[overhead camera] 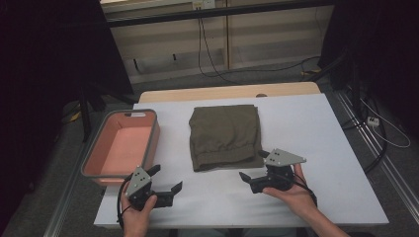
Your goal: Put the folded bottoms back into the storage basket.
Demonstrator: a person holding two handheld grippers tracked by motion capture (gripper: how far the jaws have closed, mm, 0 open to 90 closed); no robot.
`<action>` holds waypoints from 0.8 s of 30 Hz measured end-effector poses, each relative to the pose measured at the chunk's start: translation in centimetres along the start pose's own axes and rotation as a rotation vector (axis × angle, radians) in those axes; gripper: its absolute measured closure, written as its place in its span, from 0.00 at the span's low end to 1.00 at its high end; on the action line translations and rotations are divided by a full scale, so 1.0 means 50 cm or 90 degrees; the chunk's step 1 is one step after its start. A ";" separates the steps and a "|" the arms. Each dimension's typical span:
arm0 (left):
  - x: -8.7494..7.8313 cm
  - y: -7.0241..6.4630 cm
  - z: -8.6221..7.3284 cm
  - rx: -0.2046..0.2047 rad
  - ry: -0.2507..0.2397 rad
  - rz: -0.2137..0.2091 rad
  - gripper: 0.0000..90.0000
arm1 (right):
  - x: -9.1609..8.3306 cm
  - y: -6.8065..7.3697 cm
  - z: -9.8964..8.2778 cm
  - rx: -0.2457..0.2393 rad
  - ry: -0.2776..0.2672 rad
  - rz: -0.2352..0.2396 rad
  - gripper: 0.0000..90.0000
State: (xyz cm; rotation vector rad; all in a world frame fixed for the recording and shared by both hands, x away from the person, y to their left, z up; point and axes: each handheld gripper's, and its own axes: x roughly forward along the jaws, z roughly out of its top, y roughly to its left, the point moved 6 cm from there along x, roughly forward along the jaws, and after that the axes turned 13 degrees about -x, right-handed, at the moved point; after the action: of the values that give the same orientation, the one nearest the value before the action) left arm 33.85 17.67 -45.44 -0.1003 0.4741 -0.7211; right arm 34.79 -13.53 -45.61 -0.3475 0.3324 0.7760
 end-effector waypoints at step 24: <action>-0.002 -0.001 0.001 -0.005 -0.002 -0.012 0.04 | 0.144 0.001 0.047 -0.076 0.143 0.116 0.22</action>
State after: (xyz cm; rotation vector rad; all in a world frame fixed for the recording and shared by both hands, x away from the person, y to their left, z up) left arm 33.78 17.71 -45.36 -0.1137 0.4735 -0.7370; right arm 39.94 -8.04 -46.50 -0.5234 0.5359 0.9393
